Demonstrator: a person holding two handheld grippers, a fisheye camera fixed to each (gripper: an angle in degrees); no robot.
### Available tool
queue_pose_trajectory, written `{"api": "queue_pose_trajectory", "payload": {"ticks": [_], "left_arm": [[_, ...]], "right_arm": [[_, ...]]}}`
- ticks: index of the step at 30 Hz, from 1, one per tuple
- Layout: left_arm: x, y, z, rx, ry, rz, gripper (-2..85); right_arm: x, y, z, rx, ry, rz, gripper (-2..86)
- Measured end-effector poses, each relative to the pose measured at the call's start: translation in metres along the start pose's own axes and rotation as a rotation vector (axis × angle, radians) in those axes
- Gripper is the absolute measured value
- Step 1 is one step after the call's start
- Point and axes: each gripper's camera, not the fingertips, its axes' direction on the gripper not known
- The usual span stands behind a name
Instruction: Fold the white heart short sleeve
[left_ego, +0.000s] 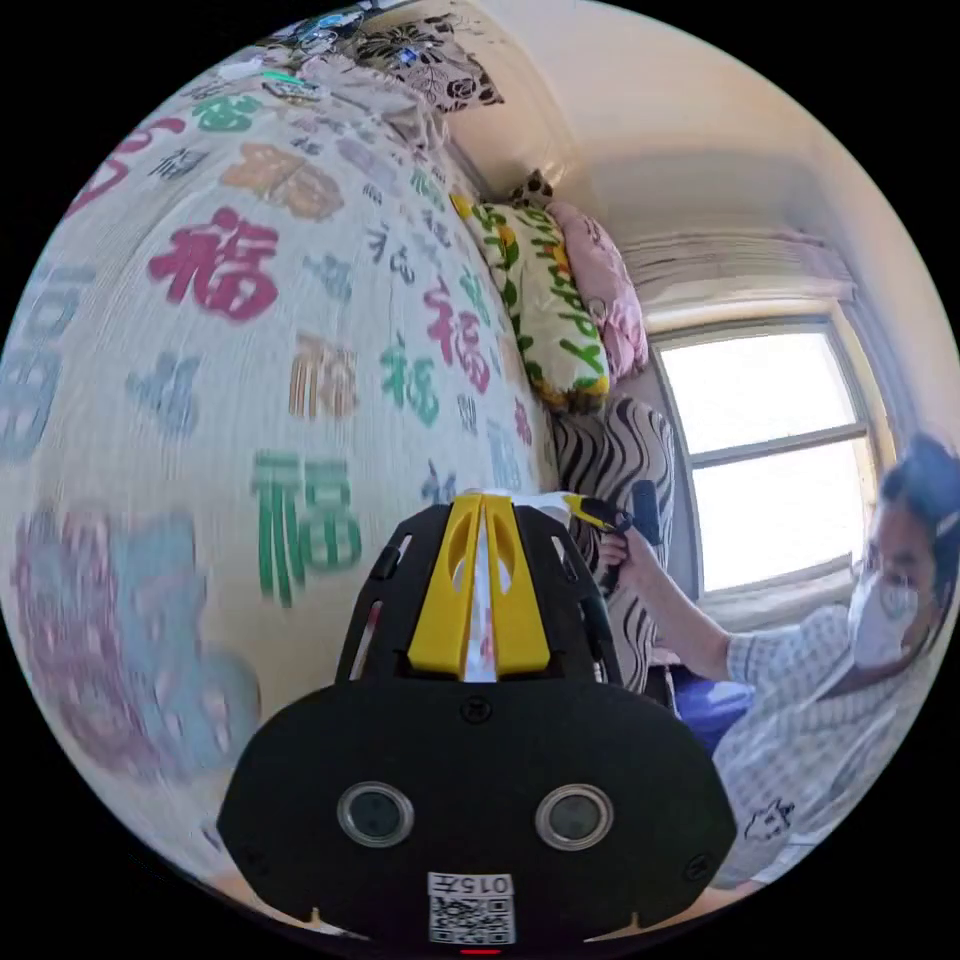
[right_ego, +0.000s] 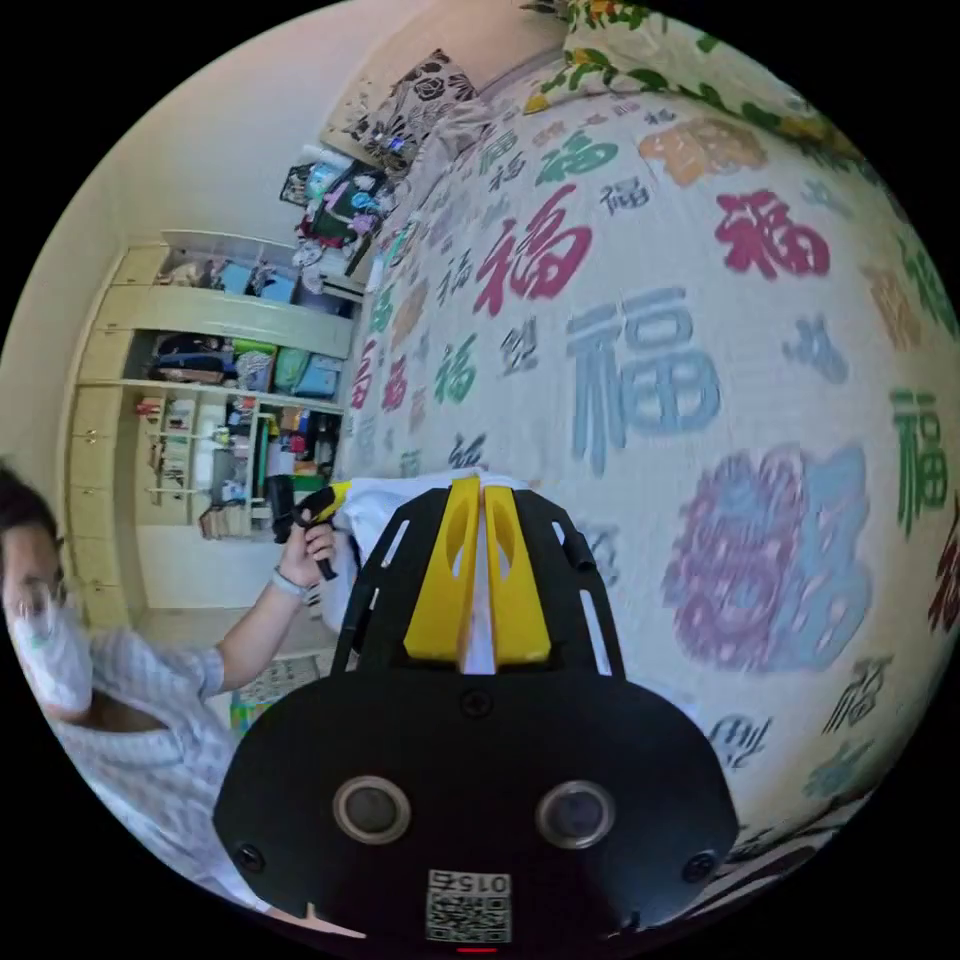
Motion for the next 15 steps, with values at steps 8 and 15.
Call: {"api": "queue_pose_trajectory", "payload": {"ticks": [8,15], "left_arm": [[-0.026,-0.072,0.061,0.018,-0.187,-0.079,-0.2],[-0.017,-0.059,0.056,0.09,-0.13,-0.035,5.9]], "right_arm": [[-0.006,-0.118,0.055,-0.131,0.268,-0.013,0.1],[-0.008,-0.123,0.02,-0.142,0.244,-0.108,3.4]]}}
